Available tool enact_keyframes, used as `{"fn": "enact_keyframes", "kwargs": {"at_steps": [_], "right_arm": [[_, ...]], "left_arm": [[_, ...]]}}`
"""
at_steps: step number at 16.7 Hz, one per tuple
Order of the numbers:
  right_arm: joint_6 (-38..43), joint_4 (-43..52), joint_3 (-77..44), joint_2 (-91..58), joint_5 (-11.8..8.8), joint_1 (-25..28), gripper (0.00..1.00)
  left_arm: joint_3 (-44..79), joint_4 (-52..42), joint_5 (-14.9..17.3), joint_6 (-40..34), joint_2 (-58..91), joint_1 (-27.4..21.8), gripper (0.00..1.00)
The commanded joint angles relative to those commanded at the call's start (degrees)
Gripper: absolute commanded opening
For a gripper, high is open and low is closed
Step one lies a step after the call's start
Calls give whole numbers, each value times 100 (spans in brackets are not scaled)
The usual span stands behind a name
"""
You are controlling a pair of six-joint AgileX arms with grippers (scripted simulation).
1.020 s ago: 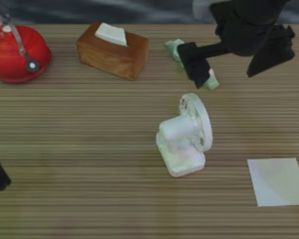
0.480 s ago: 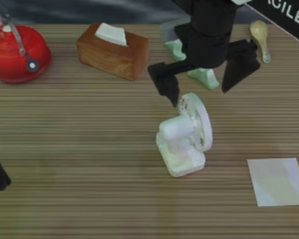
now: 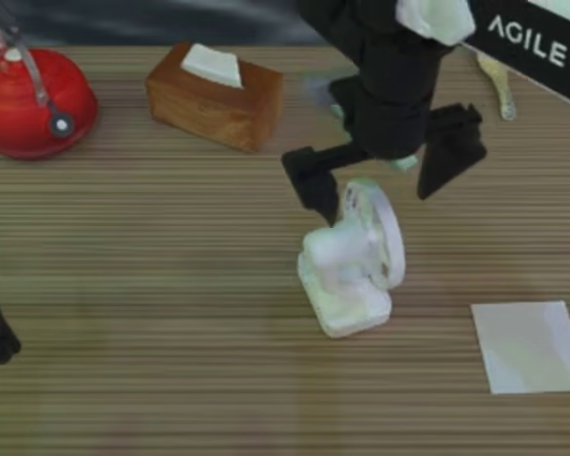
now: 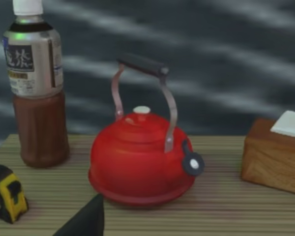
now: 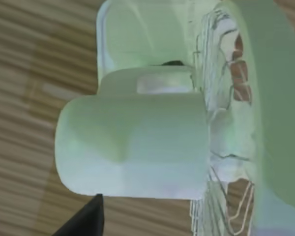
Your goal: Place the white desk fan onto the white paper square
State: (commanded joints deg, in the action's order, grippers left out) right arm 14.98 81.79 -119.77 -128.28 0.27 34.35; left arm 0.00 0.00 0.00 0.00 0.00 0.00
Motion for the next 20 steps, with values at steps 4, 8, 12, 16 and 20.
{"fn": "enact_keyframes", "kwargs": {"at_steps": [4,8,12,16,20], "right_arm": [[13,-460,488,55,-1,14,100],[13,-460,488,55,-1,14,92],[13,-460,488,55,-1,14,62],[13,-460,488,55,-1,14,32],[13,-460,488,55,-1,14,2]], "left_arm": [[0,0,0,0,0,0,100],[0,0,0,0,0,0,100],[0,0,0,0,0,0,100],[0,0,0,0,0,0,100],[0,0,0,0,0,0,100]]}}
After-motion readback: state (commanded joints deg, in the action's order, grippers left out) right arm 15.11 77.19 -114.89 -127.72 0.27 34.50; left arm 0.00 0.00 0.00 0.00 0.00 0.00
